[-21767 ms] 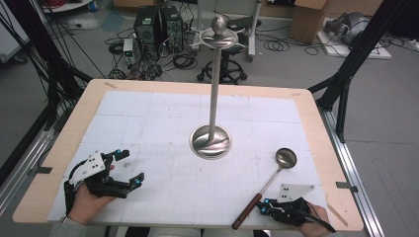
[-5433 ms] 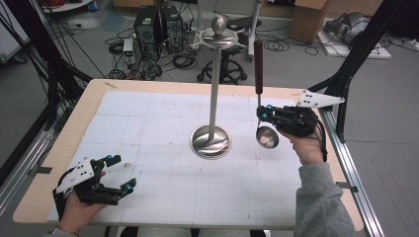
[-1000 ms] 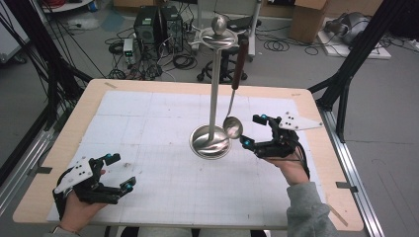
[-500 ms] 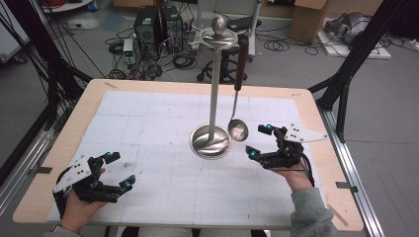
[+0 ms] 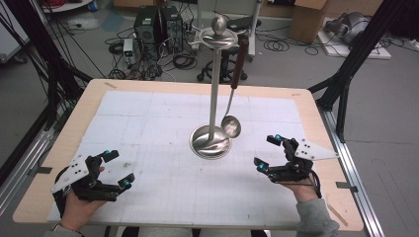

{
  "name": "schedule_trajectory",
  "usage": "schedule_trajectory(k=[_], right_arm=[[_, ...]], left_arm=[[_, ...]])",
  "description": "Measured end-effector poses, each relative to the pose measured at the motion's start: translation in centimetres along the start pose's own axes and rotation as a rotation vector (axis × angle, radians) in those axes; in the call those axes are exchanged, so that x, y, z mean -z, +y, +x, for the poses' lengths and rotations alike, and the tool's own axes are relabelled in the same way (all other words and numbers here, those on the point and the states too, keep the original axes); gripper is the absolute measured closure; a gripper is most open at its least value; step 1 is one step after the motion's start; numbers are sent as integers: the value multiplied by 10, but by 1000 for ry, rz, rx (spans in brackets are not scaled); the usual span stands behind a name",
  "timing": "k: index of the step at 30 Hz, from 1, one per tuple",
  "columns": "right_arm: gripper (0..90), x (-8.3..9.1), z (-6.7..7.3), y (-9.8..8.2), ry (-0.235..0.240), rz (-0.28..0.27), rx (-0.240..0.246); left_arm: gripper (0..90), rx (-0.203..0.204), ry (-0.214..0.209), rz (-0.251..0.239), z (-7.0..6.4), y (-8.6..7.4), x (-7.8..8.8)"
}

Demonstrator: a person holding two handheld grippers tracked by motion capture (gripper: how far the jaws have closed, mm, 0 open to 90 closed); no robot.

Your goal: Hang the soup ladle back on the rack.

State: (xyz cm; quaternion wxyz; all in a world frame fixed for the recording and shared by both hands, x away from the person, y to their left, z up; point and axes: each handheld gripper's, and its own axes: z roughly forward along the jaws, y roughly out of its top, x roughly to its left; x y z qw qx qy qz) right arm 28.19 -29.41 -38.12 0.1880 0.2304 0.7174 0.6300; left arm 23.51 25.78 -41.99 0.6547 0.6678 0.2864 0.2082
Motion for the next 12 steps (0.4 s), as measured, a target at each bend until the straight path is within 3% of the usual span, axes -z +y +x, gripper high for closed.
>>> schedule_trajectory(k=[6, 8, 12], right_arm=[[111, 3, -4, -4, -16, 8, -21], [110, 2, -3, -4, -13, 14, -23], [110, -1, -3, -6, -9, 30, -17]], left_arm=[[17, 7, -4, 2, 0, 0, -1], [17, 34, -13, -23, 0, 1, -1], [18, 35, -16, -42, -1, 3, 0]])
